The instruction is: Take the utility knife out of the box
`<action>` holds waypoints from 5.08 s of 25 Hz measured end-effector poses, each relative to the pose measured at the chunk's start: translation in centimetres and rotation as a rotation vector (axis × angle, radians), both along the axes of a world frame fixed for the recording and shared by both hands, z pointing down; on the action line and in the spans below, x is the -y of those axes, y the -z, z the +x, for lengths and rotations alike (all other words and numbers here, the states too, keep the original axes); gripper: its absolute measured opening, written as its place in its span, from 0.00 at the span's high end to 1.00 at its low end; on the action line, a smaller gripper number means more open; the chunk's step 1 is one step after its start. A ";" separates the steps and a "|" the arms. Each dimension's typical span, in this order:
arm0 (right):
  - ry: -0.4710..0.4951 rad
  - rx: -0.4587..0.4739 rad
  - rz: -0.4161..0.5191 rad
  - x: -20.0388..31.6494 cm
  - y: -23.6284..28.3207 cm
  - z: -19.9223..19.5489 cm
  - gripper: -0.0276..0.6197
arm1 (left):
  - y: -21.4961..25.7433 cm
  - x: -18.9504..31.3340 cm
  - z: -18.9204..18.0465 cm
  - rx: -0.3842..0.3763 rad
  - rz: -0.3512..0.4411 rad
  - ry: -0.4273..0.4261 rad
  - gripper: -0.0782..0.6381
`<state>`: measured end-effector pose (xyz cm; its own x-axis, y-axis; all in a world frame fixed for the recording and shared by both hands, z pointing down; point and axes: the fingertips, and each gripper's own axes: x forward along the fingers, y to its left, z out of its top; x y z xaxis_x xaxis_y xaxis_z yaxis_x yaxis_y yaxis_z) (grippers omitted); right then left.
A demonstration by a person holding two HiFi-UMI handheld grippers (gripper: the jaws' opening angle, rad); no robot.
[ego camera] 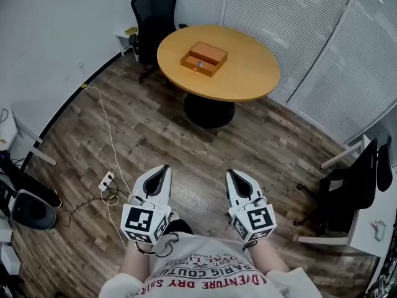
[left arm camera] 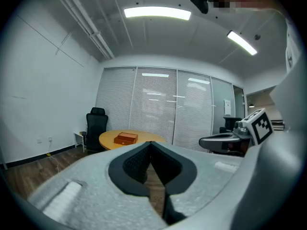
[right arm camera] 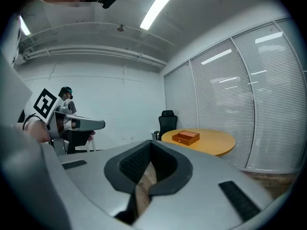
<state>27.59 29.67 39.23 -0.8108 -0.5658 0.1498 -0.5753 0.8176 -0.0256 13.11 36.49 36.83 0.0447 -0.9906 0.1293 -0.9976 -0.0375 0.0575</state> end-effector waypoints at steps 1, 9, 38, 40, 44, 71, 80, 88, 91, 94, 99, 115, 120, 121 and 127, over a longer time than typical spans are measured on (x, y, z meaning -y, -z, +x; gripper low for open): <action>-0.002 -0.004 -0.006 0.5 0.1 -1.3 0.95 | 0.2 0.7 -1.2 0.003 0.001 -0.008 0.90; -0.080 -0.077 -0.005 4.5 0.8 -10.5 0.95 | 1.2 3.9 -11.6 -0.018 -0.012 -0.076 0.90; 0.071 -0.005 -0.014 34.5 2.0 -26.1 0.94 | 1.3 29.7 -28.2 -0.038 -0.049 0.149 0.90; 0.059 0.009 -0.013 38.0 2.0 -25.8 0.95 | 1.1 33.5 -27.8 -0.005 -0.062 0.131 0.90; 0.040 0.019 -0.041 43.5 1.1 -25.7 0.95 | 0.6 39.4 -27.1 0.025 -0.074 0.096 0.90; -0.396 -0.129 -0.189 64.0 -4.2 -34.3 0.95 | -1.7 70.6 -35.8 0.011 -0.113 -0.487 0.90; -0.293 -0.396 -0.394 65.3 -13.0 -38.3 0.94 | -8.5 73.9 -34.7 -0.034 -0.181 -0.693 0.90; -0.242 -0.563 -0.558 67.4 -20.5 -39.2 0.73 | -13.2 75.8 -34.9 -0.033 -0.257 -0.753 0.90; -0.232 -0.636 -0.621 67.8 -23.2 -38.9 0.67 | -14.5 75.9 -34.9 0.007 -0.271 -0.776 0.90; -0.216 -0.709 -0.679 68.3 -25.4 -38.9 0.65 | -15.5 76.3 -35.1 0.041 -0.281 -0.784 0.90; -0.160 -0.822 -0.738 69.0 -28.1 -39.0 0.66 | -16.5 77.1 -35.9 0.005 -0.311 -0.779 0.90; -0.139 -1.013 -0.829 69.2 -30.7 -39.0 0.67 | -17.6 79.3 -36.5 -0.059 -0.354 -0.765 0.90; -0.124 -1.027 -0.829 68.8 -30.5 -39.1 0.75 | -16.9 79.1 -36.7 -0.062 -0.351 -0.752 0.90; -0.123 -1.022 -0.822 68.8 -30.5 -39.1 0.75 | -16.8 79.1 -36.9 -0.060 -0.353 -0.742 0.90; -0.122 -0.964 -0.777 68.6 -30.3 -38.5 0.75 | -16.5 78.5 -37.5 -0.109 -0.388 -0.681 0.90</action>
<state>-10.96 -38.92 69.57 -0.1323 -0.1247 0.9833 -0.6993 0.7149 -0.0035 -24.44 -41.99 53.32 0.6572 -0.6261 0.4196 -0.7505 -0.5950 0.2876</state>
